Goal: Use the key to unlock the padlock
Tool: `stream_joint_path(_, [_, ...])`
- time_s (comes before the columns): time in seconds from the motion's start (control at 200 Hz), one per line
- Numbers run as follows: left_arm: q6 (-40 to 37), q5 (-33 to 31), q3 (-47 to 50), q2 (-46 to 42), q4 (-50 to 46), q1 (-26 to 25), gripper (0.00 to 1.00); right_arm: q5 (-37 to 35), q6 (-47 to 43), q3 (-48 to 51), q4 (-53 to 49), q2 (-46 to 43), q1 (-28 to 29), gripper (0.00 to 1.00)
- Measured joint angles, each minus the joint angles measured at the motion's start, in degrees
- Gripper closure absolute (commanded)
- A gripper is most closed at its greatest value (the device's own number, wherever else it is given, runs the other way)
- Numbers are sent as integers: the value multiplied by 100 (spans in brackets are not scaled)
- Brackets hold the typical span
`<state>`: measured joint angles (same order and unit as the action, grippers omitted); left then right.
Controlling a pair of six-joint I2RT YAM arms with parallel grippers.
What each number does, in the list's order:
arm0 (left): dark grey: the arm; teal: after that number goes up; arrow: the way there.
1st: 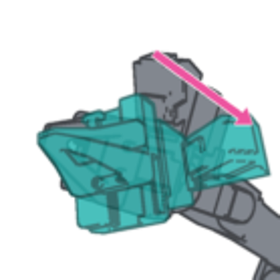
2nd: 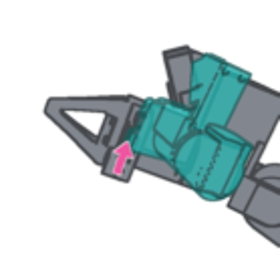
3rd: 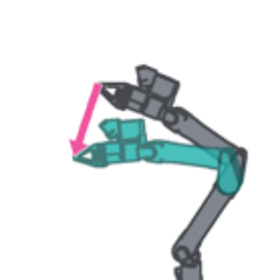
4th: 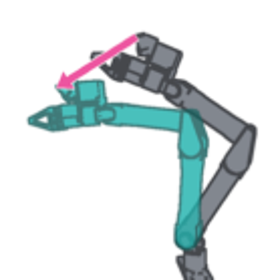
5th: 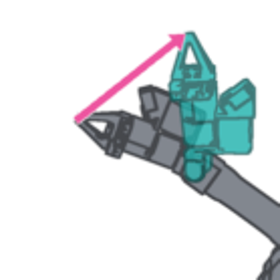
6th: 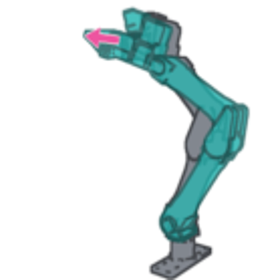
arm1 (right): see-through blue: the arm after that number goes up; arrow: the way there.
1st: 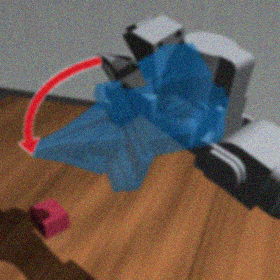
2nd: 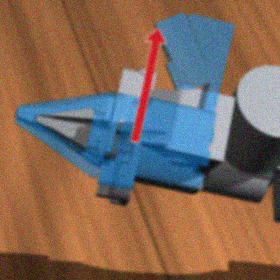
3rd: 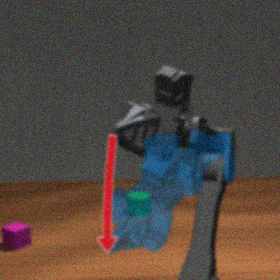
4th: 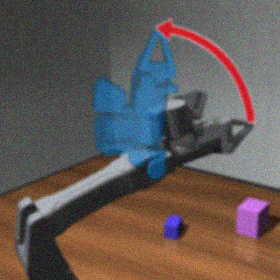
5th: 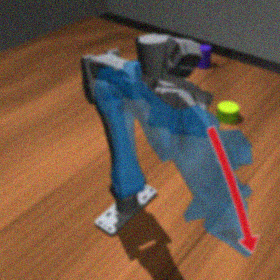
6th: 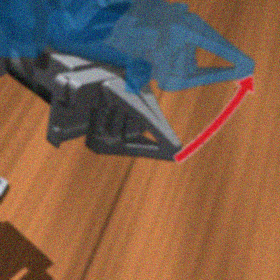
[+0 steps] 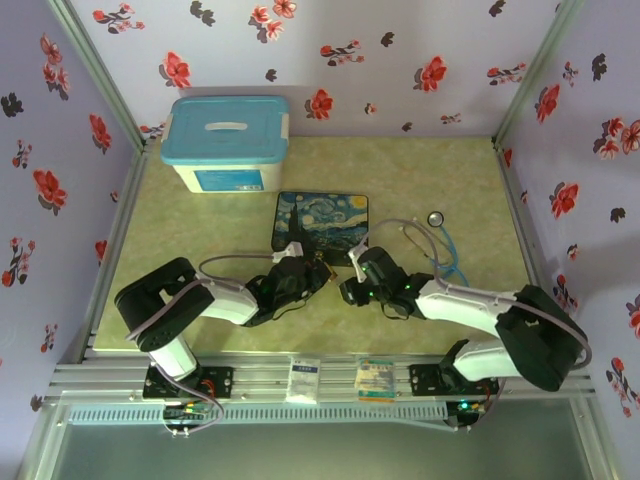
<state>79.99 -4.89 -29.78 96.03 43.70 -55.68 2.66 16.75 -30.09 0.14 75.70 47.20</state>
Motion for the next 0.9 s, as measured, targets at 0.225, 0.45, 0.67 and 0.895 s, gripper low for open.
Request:
stream_joint_path(0.225, [-17, 0, 0, -2, -7, 0, 100, -153, -413, 2, 247, 103, 214, 65])
stream_joint_path(0.45, [-15, 2, 0, -2, -4, 0, 100, -216, -592, 2, 616, 304, 361, 58])
stream_joint_path(0.67, [-13, 22, 0, -2, -4, 0, 100, -470, -870, 2, 728, 393, 538, 62])
stream_joint_path(0.895, [-11, 57, 0, -2, -7, 0, 100, -850, -988, -83, 737, 612, 597, 69])
